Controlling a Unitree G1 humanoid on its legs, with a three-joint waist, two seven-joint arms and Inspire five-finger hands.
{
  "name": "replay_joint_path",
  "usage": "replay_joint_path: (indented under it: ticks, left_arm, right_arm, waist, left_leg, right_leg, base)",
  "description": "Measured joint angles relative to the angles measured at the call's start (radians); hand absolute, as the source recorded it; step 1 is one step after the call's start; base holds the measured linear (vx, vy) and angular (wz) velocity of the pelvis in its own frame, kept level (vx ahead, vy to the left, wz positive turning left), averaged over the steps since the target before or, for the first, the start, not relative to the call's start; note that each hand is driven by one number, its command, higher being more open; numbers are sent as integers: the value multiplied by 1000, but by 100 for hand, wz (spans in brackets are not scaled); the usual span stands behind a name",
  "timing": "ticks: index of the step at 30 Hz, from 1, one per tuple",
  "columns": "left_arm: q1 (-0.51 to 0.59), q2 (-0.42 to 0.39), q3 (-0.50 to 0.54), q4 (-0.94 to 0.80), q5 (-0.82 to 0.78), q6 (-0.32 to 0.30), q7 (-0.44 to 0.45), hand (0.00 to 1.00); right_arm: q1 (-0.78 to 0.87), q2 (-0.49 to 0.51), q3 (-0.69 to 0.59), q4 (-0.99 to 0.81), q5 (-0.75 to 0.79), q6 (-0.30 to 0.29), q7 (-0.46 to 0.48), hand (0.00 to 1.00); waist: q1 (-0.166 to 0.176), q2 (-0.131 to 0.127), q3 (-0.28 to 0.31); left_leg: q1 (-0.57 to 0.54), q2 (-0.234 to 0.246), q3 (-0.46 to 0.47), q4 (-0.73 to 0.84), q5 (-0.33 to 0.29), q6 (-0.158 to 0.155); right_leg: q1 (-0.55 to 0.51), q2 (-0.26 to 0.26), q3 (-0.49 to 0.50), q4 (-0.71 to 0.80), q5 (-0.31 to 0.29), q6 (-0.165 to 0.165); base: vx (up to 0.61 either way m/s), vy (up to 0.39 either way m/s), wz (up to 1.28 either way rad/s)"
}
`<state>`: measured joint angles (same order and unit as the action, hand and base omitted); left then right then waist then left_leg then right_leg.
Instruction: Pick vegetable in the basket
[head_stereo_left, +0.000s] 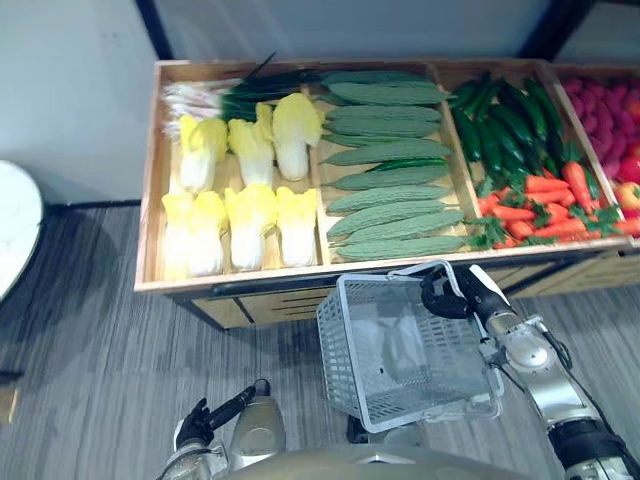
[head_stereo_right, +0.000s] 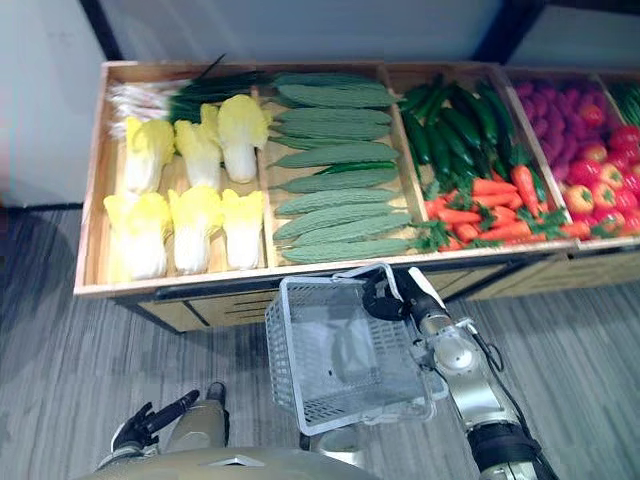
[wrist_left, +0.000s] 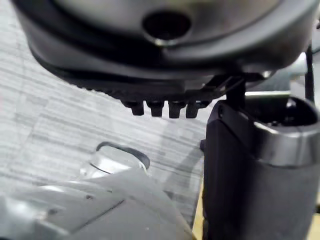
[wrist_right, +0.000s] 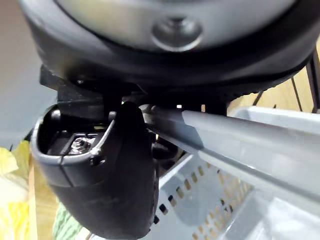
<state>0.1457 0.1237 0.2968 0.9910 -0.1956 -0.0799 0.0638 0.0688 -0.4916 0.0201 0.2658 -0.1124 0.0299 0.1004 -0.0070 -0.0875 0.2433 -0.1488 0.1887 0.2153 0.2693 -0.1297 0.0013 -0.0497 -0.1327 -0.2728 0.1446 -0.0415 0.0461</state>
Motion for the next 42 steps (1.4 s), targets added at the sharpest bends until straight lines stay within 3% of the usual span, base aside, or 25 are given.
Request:
replay_joint_path:
  ticks: [1,2,3,5,8,11,14,17,23,29,33,42]
  left_arm:
    - [-2,5,7,-1,0,1,2,100]
    - [2,-1,8,-10,1,1,11,100]
    - [9,-4,15,-18,2,4,19,100]
    - [6,1,17,-21,2,16,32,100]
    - [5,-6,30,-49,-4,18,38,100]
    - [18,-13,91,-100,-42,17,48,100]
    - [26,-19,182,-188,-51,16,87,100]
    - [33,-20,275,-338,-79,14,136,100]
    - [45,-19,306,-578,-78,-12,198,100]
    - [23,-20,243,-806,-52,-33,216,100]
    - [19,-18,144,-890,91,-33,188,100]
    - [-28,5,-26,-919,210,-29,107,100]
  right_arm:
    - [27,26,-30,6,0,0,-18,0]
    - [61,48,-71,6,-1,3,-41,0]
    - [76,64,-95,6,-1,3,-53,0]
    - [83,73,-90,1,-1,1,-62,0]
    - [96,78,-91,-3,-2,0,-68,0]
    - [102,103,-107,-3,-4,0,-69,0]
    - [102,113,-111,-3,-32,-1,-70,0]
    - [90,136,-108,-3,-42,-1,-69,0]
    - [83,157,-89,-3,-42,-1,-66,0]
    - [82,156,-91,-4,-41,-1,-60,0]
    - [82,156,-94,-13,-41,-1,-44,0]
    - [84,151,-94,-55,-41,0,-4,0]
  waist:
    - [-3,-6,-3]
    - [-4,7,-8]
    - [-2,7,-12]
    - [-7,-7,-19]
    - [-25,0,-25]
    - [-24,18,-48]
    - [-23,32,-61]
    - [-21,29,-68]
    - [-17,30,-89]
    - [-22,32,-93]
    - [-25,34,-94]
    - [-49,49,-100]
  left_leg:
    - [0,36,130,33,3,7]
    - [17,67,273,74,3,16]
    - [33,58,303,38,40,-26]
    - [56,-14,280,-66,80,-25]
    - [90,-106,223,-184,117,-24]
    - [113,-148,216,-265,127,-32]
    - [142,-165,220,-337,157,-36]
    - [146,-160,230,-359,169,-52]
    - [145,-149,231,-359,194,-51]
    - [140,-144,234,-359,220,-34]
    - [140,-144,247,-359,226,-27]
    - [139,-134,271,-359,232,-30]
  right_leg:
    - [18,-14,-38,-12,3,4]
    - [35,-20,-73,-18,2,14]
    - [36,-25,-78,-21,10,34]
    - [40,-46,-50,-49,15,42]
    - [73,-81,-45,-77,25,56]
    - [75,-92,-27,-91,24,56]
    - [76,-91,-21,-95,24,56]
    - [64,-87,1,-98,25,57]
    - [66,-72,12,-112,29,60]
    - [63,-57,24,-115,35,60]
    - [53,-57,36,-114,56,67]
    - [32,-47,72,-114,80,66]
  base:
    - [-25,38,109]
    - [10,134,91]
    - [6,153,57]
    - [-8,152,35]
    - [-52,179,66]
    - [-35,114,31]
    - [-35,70,13]
    - [-27,49,0]
    - [-1,14,-8]
    - [31,13,-3]
    - [44,19,-11]
    - [23,0,-10]
